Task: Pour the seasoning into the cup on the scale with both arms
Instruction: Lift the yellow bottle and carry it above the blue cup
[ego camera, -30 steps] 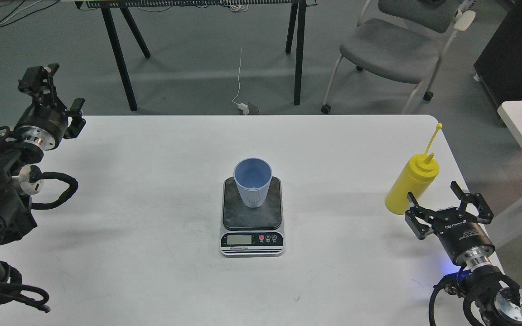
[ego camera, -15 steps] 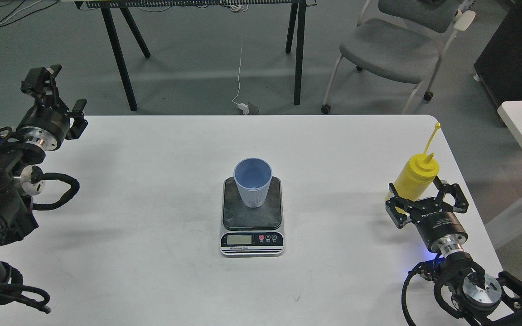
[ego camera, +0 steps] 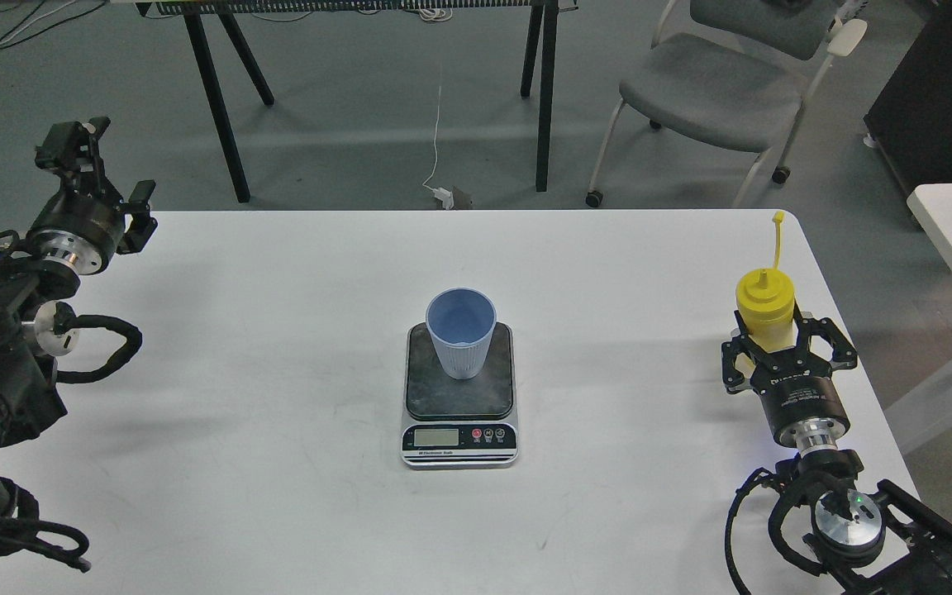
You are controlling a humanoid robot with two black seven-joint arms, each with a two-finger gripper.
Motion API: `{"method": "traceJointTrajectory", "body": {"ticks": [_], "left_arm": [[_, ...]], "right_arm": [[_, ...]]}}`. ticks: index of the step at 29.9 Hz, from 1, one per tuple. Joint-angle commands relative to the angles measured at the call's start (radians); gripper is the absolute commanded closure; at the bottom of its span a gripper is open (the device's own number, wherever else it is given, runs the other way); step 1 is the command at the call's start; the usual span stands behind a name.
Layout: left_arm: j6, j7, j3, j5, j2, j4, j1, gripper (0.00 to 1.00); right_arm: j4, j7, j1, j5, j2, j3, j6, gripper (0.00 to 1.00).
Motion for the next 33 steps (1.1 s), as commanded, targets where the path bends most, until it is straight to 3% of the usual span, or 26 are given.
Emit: {"method": "traceJointTrajectory", "body": {"ticks": [1, 8, 10, 13, 20, 26, 33], "left_arm": [[0.000, 0.000, 0.000, 0.000, -0.004, 0.000, 0.000, 0.01], [0.000, 0.000, 0.000, -0.003, -0.007, 0.000, -0.002, 0.01], [0.000, 0.000, 0.000, -0.003, -0.007, 0.000, -0.003, 0.01], [0.000, 0.000, -0.003, -0.003, -0.010, 0.000, -0.006, 0.01], [0.000, 0.000, -0.005, -0.003, -0.029, -0.002, -0.009, 0.01], [0.000, 0.000, -0.009, -0.003, -0.032, -0.002, -0.009, 0.01], [0.000, 0.000, -0.012, -0.004, -0.033, -0.003, -0.008, 0.01]], "right_arm": [[0.025, 0.007, 0.009, -0.052, -0.001, -0.004, 0.000, 0.78], [0.243, 0.001, 0.096, -0.521, -0.139, 0.002, 0.000, 0.78], [0.337, -0.025, 0.143, -0.722, -0.181, -0.027, -0.008, 0.78], [0.401, -0.074, 0.267, -0.923, -0.247, -0.155, -0.215, 0.78], [0.392, -0.082, 0.636, -1.029, -0.314, -0.577, -0.448, 0.78], [0.345, -0.092, 0.812, -1.082, -0.291, -0.751, -0.516, 0.78], [0.170, -0.091, 0.878, -1.264, -0.129, -0.874, -0.568, 0.79]]}}
